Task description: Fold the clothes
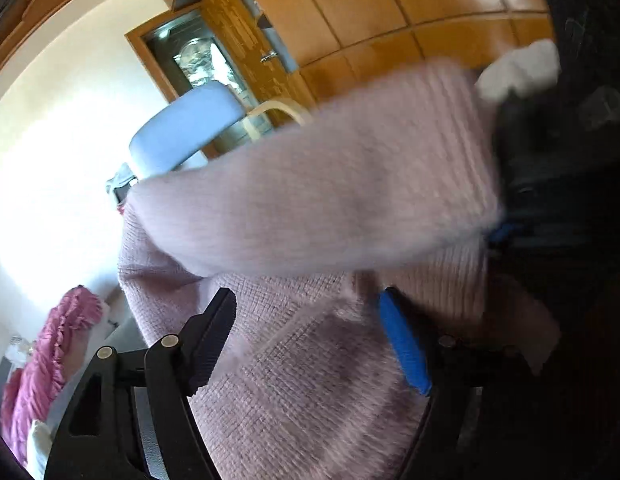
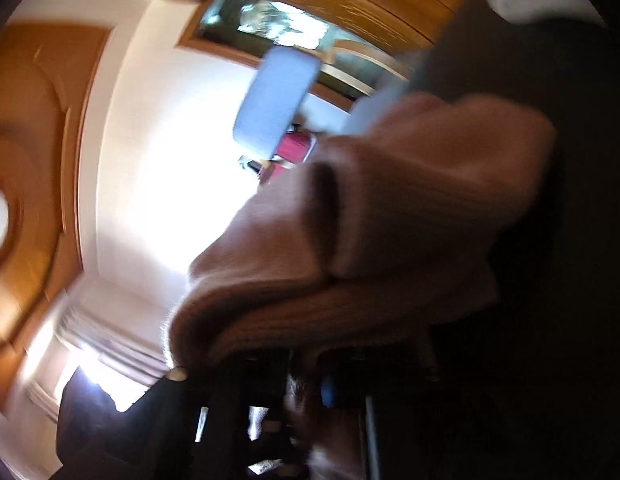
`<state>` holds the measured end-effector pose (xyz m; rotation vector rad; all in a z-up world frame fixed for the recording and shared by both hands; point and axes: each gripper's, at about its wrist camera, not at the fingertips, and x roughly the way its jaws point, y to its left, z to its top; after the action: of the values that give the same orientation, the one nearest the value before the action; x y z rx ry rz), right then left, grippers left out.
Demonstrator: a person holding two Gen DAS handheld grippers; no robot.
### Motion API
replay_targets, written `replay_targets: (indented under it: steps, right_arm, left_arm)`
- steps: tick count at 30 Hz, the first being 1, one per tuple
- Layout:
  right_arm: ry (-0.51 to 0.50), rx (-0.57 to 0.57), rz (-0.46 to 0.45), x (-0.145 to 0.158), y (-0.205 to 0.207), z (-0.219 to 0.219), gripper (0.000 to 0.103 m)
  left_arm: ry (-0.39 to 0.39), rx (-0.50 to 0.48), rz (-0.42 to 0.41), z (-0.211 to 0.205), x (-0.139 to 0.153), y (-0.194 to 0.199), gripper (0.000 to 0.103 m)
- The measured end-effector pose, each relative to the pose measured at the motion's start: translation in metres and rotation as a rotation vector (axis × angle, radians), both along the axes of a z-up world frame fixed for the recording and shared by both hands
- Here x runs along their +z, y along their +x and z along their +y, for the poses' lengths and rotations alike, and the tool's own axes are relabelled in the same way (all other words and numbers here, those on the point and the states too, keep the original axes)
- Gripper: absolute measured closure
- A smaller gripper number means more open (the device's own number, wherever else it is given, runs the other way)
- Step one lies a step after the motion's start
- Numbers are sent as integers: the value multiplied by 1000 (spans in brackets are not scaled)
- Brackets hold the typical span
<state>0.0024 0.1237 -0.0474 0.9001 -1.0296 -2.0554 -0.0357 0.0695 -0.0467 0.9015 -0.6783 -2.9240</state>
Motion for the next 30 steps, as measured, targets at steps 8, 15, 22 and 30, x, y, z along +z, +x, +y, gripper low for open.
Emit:
replay_targets:
  steps: [8, 15, 22, 30]
  right_arm:
    - [-115, 112, 124, 28, 6, -6, 97]
    - [-306, 197, 209, 56, -10, -18, 97]
    - [-381, 236, 376, 122, 42, -18, 97]
    - [-375, 339, 567, 224, 78, -37, 97]
  left_arm:
    - [131, -4, 91, -5, 15, 11, 96]
    - [323, 66, 178, -38, 59, 36, 103]
    - [448, -30, 293, -79, 123, 111, 103]
    - [516, -186, 333, -87, 146, 184, 36]
